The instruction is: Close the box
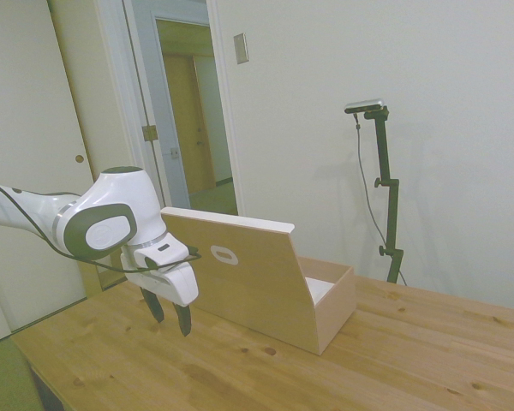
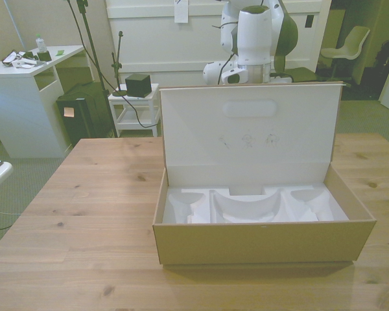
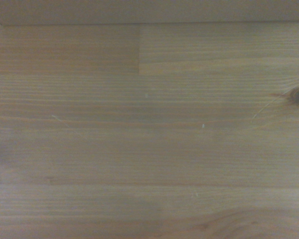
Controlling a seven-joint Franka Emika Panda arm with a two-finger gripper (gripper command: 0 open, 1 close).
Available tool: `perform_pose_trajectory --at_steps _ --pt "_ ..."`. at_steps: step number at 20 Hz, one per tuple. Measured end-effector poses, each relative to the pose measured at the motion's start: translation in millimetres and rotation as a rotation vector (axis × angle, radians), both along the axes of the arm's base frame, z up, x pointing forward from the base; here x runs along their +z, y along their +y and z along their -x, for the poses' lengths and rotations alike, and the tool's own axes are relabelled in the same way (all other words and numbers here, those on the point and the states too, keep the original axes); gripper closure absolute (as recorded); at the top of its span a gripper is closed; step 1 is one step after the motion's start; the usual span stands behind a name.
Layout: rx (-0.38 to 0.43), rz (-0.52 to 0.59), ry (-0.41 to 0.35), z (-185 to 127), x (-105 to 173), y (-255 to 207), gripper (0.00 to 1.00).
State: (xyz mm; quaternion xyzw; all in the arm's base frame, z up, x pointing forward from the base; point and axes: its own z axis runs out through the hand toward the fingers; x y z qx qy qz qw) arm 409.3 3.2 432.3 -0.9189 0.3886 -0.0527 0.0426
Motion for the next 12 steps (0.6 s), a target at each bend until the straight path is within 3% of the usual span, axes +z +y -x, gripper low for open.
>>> perform_pose_trajectory --at_steps 5,12 --pt "-0.016 0.008 -0.003 -0.4 1.9 -2.9 0.00" --pt "-0.067 0.008 -0.052 0.7 26.7 -29.8 0.00"
